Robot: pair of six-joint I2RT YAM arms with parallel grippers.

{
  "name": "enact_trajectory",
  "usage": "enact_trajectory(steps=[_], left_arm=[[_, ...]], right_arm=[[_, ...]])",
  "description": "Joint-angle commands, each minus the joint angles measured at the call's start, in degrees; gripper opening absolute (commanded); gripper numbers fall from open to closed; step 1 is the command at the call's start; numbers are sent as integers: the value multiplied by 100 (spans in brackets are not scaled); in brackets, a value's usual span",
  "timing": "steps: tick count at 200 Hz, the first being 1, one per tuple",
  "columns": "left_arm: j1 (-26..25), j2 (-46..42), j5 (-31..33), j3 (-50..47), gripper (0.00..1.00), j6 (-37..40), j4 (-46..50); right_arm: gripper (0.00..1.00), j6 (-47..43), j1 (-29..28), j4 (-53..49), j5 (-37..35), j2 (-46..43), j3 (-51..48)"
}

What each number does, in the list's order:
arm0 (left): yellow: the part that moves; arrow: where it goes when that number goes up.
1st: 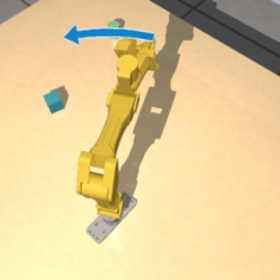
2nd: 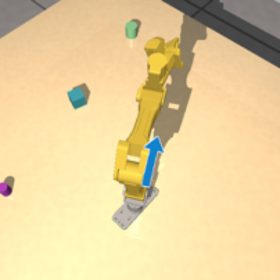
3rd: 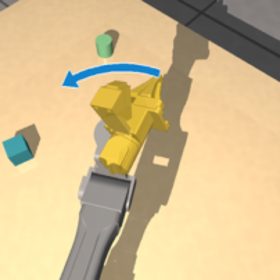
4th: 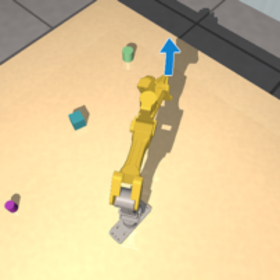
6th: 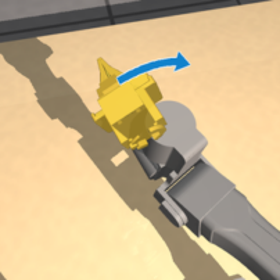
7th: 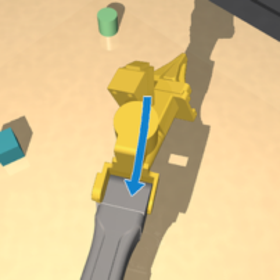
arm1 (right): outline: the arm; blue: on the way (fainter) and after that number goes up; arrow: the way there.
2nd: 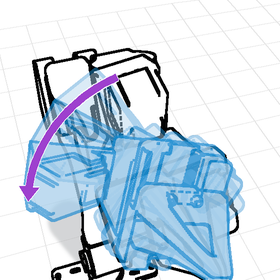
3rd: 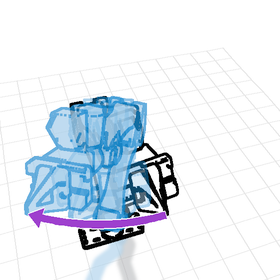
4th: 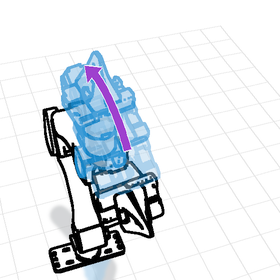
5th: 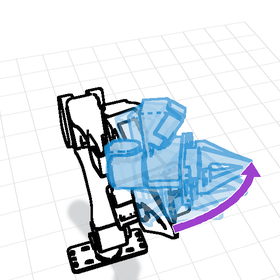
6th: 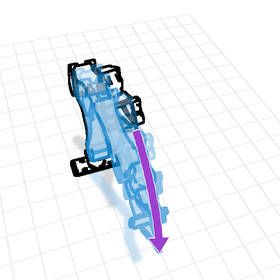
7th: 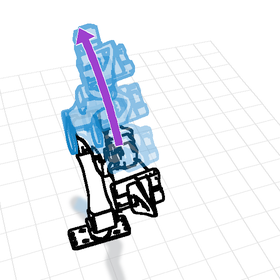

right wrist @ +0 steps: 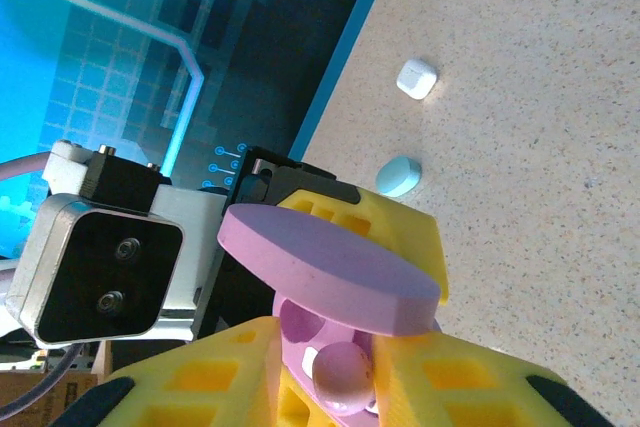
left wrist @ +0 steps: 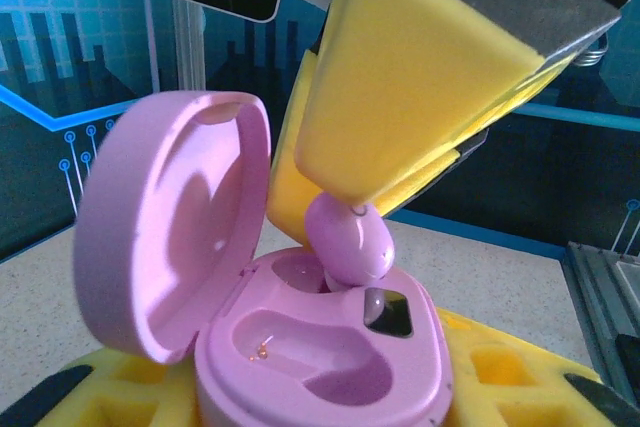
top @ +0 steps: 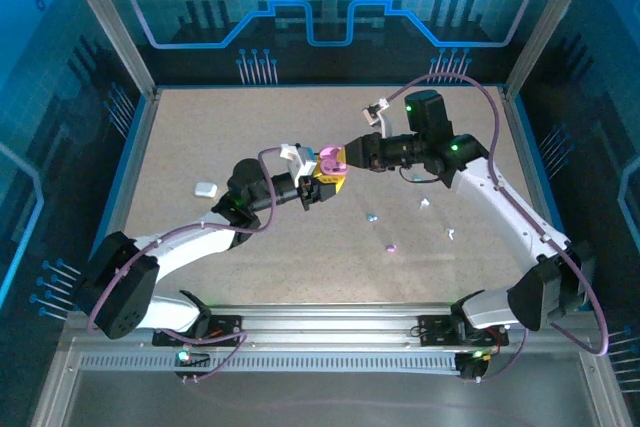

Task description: Insert the wireless bluetooth earbuds into the charging case

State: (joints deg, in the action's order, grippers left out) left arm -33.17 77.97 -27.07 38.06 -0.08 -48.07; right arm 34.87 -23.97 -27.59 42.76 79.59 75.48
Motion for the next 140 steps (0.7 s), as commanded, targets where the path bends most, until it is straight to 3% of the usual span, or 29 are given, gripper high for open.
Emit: enact_trajectory(steps=[1,69,140], left_arm=[[-57,-28,-212,84,31,3,-320],[-65,-28,-200,87,31,28,-263],[-64,-28,-167,104,31,91,-185]], right_arm=[[35,-112,-56,-237,-232,-115,183],[45,-96,-55,-308,-343,-293,309],[44,-292,64,-668,-489,-563,345]])
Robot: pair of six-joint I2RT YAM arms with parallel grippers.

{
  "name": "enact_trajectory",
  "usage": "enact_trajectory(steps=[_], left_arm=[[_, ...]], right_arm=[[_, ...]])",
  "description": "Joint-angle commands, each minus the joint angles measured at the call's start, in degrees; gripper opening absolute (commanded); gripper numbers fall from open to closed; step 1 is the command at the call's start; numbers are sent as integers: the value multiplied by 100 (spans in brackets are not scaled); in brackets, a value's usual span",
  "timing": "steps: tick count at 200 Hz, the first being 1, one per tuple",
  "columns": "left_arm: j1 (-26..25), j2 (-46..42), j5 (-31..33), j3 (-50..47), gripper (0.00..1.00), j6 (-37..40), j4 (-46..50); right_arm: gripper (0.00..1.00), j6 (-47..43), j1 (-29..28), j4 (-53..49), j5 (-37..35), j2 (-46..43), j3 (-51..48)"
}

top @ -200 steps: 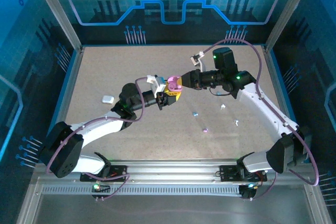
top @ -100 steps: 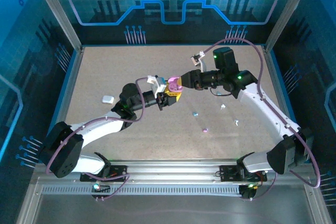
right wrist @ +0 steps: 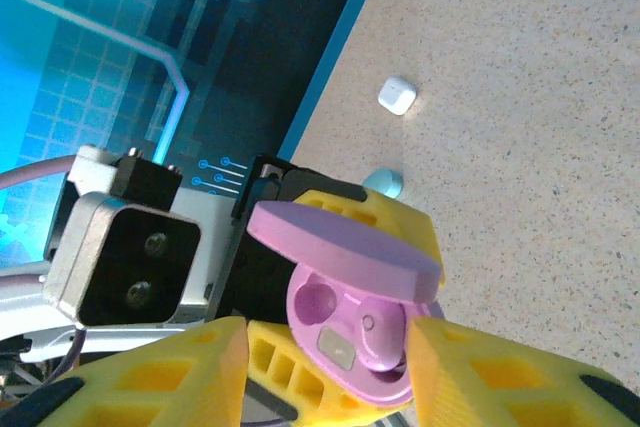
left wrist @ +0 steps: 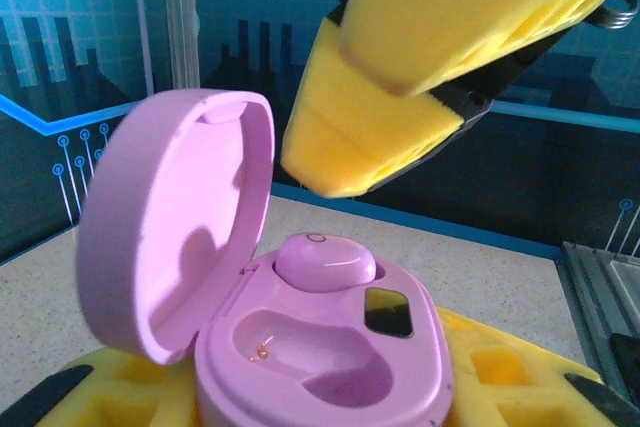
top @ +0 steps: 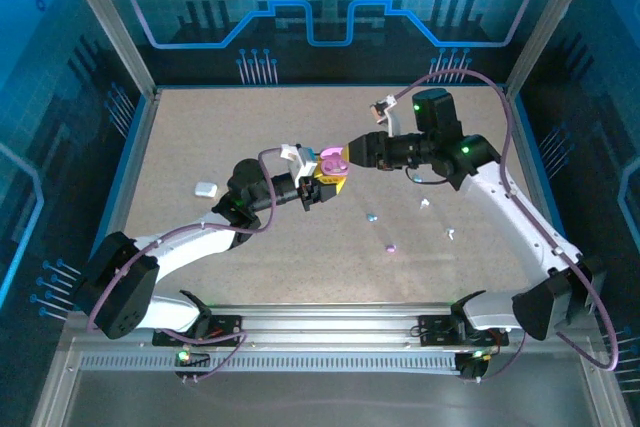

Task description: Insert the wireless bluetooth earbuds into the charging case

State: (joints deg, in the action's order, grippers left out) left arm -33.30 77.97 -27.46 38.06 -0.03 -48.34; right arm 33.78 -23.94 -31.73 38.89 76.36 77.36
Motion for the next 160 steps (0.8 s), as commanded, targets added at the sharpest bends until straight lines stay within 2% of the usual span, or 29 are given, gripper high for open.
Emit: enact_trajectory(steps=[1,48,84,106,131,146,160], left_arm=[[-52,-32,-123,100,31,85,-159],[-52,-45,-70,96,31,132,-128],[-50,-147,61,44,31,230,-47],[-48,-195,86,27,31,289,12],[-50,-238,73,26,31,289,49],[-53,-280,80,26,31,289,87],[-46,-309,92,25,31,293,96]], right_arm=[[44,-185,64,-255,-106,-250,157],[43,-173,352,-22,-585,-932,-225],[39,50,792,-202,-1618,-1603,-992],[37,336,1194,-847,-2416,-1733,-1581],[37,285,1674,-1186,-1845,-1324,-2187],[38,35,1645,-1215,-1537,-923,-2403],[38,-221,1547,-1309,-1531,-483,-2452]])
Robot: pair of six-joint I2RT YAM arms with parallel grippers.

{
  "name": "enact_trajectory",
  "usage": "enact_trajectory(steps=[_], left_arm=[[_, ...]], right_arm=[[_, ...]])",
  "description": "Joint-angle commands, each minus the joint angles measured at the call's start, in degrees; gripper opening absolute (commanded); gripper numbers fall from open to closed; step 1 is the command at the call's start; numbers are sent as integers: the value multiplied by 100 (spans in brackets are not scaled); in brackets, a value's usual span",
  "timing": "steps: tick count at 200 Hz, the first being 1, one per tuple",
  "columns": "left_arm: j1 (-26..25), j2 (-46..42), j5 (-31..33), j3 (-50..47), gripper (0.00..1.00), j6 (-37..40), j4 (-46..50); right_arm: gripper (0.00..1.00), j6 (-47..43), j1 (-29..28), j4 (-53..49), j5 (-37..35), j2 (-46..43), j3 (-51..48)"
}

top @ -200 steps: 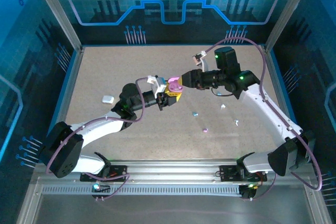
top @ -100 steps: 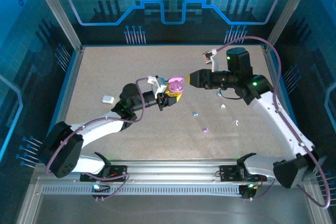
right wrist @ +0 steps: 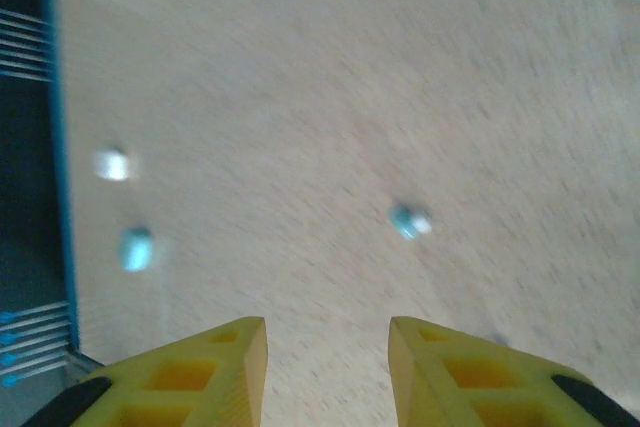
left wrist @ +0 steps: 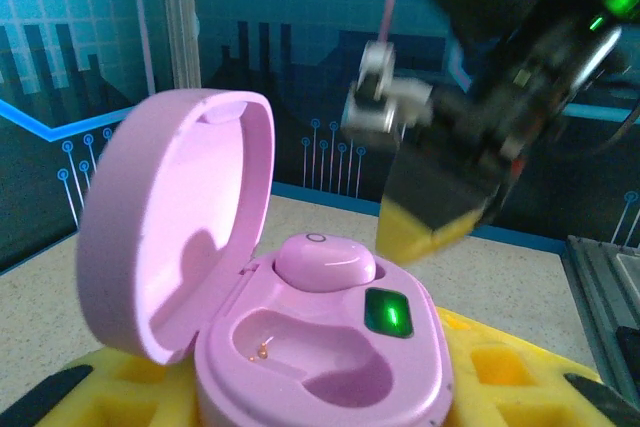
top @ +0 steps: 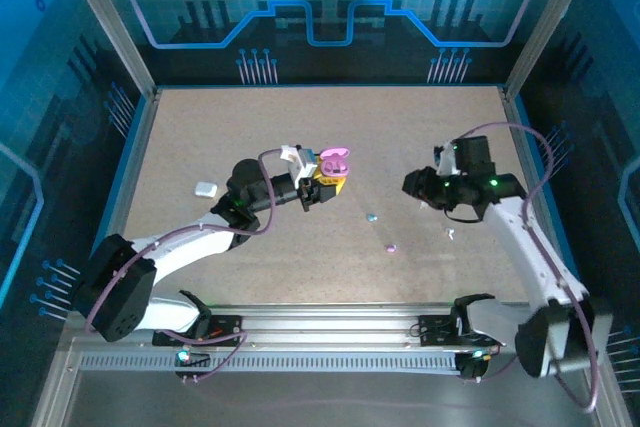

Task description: Insert the wireless bluetooth earbuds into the charging case

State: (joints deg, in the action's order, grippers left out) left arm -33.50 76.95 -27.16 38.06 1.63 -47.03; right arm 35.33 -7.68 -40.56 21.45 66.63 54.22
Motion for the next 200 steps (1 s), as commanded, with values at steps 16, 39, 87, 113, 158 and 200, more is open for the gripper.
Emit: enact_trajectory(steps=[16,39,87,113,158,200], left_arm=[[-31,-245,56,11,31,109,-11],[-34,-316,91,-21,31,84,15],[-48,-538,158,-104,31,165,204],[-38,-597,167,-120,31,197,247],[-46,-569,168,-115,31,198,250],[-48,-532,156,-115,31,189,227]], right_arm=[[38,-610,-260,-527,15,999,-111],[39,-737,-592,-495,-260,1622,-22],[42,-714,-1155,-172,-858,2321,38],[43,-686,-1387,235,-1148,2419,-148],[43,-673,-1499,377,-1174,2594,-252],[40,-624,-1585,276,-1114,2820,-245]])
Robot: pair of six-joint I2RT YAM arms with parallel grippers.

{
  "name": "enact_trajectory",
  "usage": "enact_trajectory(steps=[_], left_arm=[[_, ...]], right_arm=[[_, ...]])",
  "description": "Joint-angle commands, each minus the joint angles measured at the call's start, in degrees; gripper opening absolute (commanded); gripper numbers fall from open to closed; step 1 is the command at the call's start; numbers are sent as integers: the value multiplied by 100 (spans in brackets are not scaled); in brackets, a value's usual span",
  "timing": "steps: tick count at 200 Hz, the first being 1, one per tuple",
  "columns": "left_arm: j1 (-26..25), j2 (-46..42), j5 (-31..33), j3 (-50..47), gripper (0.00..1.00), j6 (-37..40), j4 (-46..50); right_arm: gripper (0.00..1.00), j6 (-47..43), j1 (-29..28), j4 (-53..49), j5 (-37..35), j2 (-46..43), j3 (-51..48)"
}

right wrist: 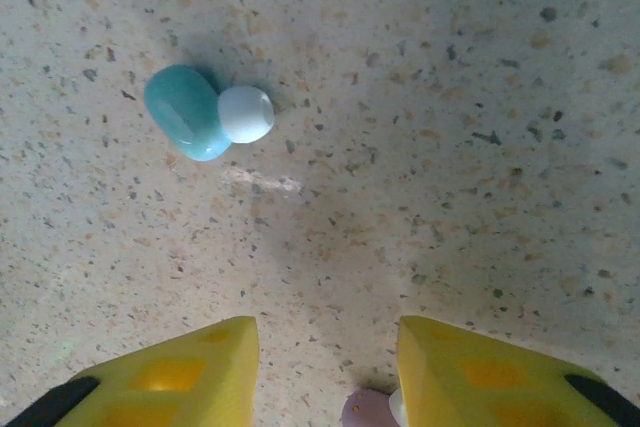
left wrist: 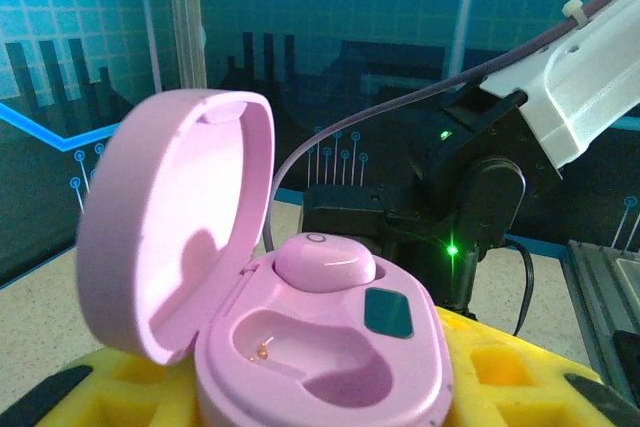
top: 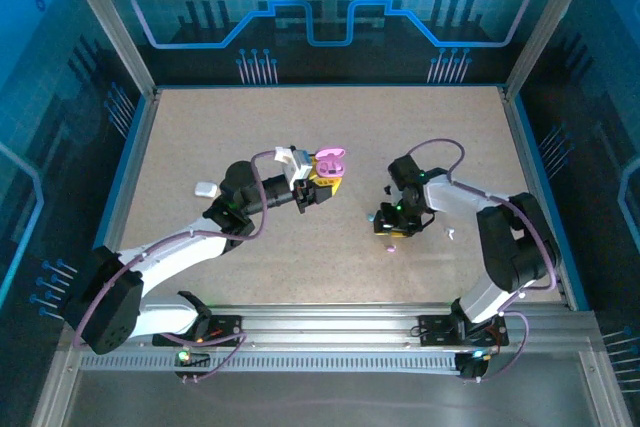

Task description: Insert the wireless bluetooth earbuds into the charging case

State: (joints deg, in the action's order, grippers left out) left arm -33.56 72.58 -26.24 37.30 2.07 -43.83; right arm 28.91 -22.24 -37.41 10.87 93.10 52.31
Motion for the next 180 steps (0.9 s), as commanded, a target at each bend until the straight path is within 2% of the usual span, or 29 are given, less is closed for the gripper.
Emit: enact_trajectory(steps=[1,59,180], left_arm=[[-43,-95,61,-43,31,145,-91],[-30,-164,73,-84,31,176,-51],[-34,20,-22,-39,31,99,-196]], right_arm=[[40,19,-135,-38,-53,178,-55],[37,207,-192,-290,-260,219,-109],[36,287,-329,-616,-162,-183,-371]])
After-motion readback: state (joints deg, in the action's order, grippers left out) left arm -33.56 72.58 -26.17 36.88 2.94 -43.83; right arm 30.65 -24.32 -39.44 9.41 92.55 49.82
